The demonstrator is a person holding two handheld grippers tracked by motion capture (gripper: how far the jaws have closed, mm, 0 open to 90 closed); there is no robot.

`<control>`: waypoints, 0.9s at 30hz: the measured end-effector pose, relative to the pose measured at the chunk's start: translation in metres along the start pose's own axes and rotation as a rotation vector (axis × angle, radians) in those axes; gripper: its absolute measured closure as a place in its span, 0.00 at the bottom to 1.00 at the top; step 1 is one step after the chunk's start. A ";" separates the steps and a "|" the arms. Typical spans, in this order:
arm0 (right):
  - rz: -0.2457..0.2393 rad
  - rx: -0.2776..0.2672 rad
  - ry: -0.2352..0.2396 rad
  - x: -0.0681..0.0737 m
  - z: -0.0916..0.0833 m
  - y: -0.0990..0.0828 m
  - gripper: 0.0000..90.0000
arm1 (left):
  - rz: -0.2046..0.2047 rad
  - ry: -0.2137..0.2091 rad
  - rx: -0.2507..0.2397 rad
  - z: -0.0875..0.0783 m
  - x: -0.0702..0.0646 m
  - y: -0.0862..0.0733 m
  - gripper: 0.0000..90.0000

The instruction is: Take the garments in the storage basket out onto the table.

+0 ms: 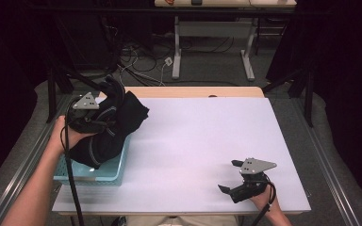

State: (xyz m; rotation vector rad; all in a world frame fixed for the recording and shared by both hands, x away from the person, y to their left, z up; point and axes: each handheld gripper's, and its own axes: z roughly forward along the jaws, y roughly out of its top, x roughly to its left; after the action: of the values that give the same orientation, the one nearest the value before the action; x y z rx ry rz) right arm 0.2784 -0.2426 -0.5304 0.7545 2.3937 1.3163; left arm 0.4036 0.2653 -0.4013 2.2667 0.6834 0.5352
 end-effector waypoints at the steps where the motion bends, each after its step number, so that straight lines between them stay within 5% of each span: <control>1: 0.000 -0.001 0.000 0.000 0.000 0.000 0.00 | -0.001 -0.003 -0.002 0.001 -0.001 0.001 0.58; 27: 0.012 -0.002 0.007 0.000 0.000 0.000 0.00 | 0.057 -0.044 -0.013 0.010 -0.023 0.037 0.58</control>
State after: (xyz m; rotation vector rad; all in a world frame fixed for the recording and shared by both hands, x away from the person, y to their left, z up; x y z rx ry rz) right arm 0.2786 -0.2427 -0.5304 0.7658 2.3967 1.3280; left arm 0.4029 0.2232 -0.3858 2.2846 0.5932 0.5137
